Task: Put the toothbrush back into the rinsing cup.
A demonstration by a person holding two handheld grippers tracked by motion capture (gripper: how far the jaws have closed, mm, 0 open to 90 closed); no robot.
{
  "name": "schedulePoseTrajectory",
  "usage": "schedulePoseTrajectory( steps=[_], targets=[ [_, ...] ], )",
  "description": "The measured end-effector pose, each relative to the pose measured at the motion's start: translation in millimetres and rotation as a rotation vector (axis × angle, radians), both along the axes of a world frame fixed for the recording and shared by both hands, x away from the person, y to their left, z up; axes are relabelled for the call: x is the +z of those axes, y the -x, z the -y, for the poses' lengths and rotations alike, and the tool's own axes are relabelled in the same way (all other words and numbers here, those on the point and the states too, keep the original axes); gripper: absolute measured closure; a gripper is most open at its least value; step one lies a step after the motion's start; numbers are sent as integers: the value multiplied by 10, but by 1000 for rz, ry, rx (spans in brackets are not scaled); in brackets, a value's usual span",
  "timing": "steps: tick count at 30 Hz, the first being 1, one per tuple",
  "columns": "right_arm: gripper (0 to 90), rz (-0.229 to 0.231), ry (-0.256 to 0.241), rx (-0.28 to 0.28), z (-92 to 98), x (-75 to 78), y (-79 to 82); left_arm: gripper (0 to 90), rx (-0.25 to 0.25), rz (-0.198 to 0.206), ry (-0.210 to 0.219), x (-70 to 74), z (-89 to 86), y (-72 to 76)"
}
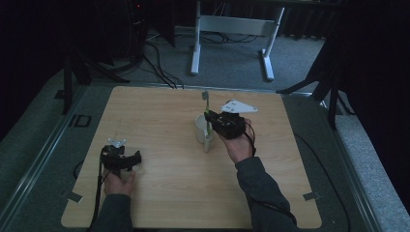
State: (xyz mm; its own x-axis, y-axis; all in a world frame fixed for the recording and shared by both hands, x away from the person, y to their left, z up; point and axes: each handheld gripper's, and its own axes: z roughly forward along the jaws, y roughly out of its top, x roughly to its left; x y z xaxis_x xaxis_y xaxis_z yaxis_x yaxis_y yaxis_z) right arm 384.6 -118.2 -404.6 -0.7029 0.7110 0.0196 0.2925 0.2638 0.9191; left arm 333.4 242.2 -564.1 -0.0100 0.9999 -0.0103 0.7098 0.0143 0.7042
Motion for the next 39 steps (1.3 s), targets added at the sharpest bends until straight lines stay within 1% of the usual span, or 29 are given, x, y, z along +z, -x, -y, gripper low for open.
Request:
schedulePoseTrajectory(
  steps=[18,39],
  targets=[
    [817,-9,8,6,-23,-42,1,133,0,1,0,0,0,0],
    [817,-28,14,4,-17,-159,-14,133,0,2,-1,-1,0,-1]
  ],
)
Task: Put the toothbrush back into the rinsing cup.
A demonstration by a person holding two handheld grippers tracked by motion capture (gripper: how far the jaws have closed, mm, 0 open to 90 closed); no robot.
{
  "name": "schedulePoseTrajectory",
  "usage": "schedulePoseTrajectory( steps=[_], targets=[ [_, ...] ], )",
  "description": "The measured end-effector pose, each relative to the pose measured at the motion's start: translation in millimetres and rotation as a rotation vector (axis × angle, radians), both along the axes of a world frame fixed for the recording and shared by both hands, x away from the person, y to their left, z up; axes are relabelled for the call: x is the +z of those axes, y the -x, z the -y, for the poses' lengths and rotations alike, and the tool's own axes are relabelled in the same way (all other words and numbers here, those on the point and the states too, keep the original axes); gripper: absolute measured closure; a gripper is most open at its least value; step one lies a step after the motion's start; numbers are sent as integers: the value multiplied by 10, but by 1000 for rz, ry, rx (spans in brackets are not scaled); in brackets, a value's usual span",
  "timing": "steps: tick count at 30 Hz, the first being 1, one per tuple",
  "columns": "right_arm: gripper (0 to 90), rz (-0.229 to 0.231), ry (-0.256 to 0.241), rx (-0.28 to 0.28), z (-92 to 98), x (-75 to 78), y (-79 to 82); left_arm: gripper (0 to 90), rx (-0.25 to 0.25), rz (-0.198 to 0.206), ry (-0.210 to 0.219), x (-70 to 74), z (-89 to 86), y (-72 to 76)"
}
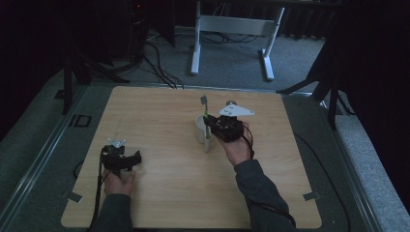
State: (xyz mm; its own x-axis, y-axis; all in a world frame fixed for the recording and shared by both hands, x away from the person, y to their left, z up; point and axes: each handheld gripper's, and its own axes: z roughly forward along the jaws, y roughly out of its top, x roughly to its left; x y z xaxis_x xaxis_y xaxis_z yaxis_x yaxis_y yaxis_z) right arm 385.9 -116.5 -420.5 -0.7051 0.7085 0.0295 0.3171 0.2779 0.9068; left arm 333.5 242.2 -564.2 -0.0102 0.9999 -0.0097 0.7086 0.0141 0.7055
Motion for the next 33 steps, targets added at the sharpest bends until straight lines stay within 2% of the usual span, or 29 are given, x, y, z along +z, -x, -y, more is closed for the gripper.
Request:
schedulePoseTrajectory(
  steps=[27,33],
  targets=[
    [817,-29,13,2,14,-125,-8,133,0,-2,0,1,0,1],
    [817,-33,31,6,12,-161,-7,133,-1,-2,0,1,0,0]
  ],
)
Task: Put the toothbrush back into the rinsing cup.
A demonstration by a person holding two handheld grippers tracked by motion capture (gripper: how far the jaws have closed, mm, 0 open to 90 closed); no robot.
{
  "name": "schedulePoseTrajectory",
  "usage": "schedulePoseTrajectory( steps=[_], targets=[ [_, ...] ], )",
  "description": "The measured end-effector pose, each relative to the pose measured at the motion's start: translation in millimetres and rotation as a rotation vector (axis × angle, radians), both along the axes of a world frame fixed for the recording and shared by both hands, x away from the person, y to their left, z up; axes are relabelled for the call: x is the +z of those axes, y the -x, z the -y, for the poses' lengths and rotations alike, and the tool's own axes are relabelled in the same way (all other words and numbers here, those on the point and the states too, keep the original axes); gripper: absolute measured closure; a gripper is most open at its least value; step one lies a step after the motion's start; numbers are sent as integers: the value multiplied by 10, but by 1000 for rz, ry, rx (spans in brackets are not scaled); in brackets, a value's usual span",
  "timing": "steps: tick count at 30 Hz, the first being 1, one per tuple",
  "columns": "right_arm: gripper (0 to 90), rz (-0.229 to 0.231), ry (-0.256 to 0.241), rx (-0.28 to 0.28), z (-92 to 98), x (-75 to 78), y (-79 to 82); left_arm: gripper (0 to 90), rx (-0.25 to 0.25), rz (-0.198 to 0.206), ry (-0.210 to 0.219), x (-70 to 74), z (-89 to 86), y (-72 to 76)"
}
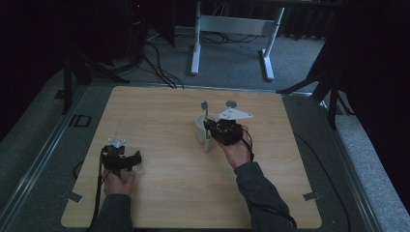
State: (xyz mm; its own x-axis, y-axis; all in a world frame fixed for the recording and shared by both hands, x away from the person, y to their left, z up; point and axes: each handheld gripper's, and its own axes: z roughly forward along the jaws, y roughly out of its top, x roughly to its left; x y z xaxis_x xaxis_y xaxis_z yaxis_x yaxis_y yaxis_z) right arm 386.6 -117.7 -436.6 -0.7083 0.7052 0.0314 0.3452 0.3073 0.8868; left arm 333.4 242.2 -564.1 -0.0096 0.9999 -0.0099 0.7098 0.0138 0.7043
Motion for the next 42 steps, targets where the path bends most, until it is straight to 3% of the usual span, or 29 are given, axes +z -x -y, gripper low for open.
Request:
schedulePoseTrajectory(
  steps=[21,22,25,26,27,31,42],
  targets=[
    [809,-25,22,1,29,-84,17,133,1,1,1,-1,1,0],
    [801,-28,25,4,30,-89,14,133,0,1,0,-1,0,0],
    [622,-58,37,25,25,-122,-11,133,0,1,1,0,1,0],
    [622,-58,37,25,25,-122,-11,133,0,1,1,0,1,0],
    [550,-71,40,33,22,-157,-16,133,-1,1,0,0,0,0],
    [504,-71,42,41,27,-190,-6,133,-1,1,-1,-1,0,0],
    [481,-69,35,24,88,-178,-1,133,-1,1,0,-1,0,0]
  ],
)
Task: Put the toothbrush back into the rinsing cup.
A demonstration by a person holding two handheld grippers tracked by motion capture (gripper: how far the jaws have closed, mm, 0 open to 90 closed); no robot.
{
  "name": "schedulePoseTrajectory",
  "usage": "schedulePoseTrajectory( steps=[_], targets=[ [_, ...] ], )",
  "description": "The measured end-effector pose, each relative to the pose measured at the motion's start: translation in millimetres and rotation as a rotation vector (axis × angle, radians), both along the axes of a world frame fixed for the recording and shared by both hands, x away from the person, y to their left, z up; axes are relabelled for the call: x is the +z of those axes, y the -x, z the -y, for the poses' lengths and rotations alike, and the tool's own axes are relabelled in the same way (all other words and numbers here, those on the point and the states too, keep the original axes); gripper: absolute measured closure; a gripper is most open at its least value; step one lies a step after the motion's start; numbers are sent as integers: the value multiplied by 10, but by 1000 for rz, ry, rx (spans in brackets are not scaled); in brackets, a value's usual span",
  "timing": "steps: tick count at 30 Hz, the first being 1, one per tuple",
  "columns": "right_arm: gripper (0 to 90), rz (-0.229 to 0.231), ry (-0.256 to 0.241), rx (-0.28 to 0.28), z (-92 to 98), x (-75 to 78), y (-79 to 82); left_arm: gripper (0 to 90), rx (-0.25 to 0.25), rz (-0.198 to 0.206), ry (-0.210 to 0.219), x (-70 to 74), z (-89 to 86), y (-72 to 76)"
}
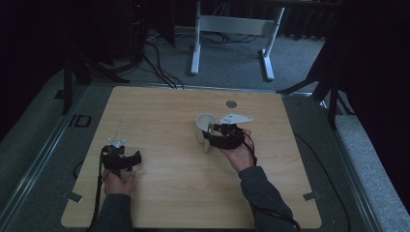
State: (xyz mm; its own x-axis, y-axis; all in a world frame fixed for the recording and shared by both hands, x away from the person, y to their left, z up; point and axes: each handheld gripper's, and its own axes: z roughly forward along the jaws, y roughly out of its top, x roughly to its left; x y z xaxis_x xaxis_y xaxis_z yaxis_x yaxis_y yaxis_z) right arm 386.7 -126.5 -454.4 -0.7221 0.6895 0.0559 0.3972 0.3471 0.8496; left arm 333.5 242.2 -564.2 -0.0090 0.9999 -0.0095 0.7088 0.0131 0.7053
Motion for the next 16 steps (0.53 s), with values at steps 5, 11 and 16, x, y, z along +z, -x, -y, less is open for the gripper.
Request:
schedulePoseTrajectory(
  steps=[5,11,16],
  targets=[
    [475,-2,8,-3,33,-11,8,133,0,0,0,0,0,0],
    [475,-7,4,-8,90,-15,24,133,0,0,0,0,0,0],
    [476,-9,6,-7,119,-21,34,133,-1,0,-1,1,-1,0]
  ],
)
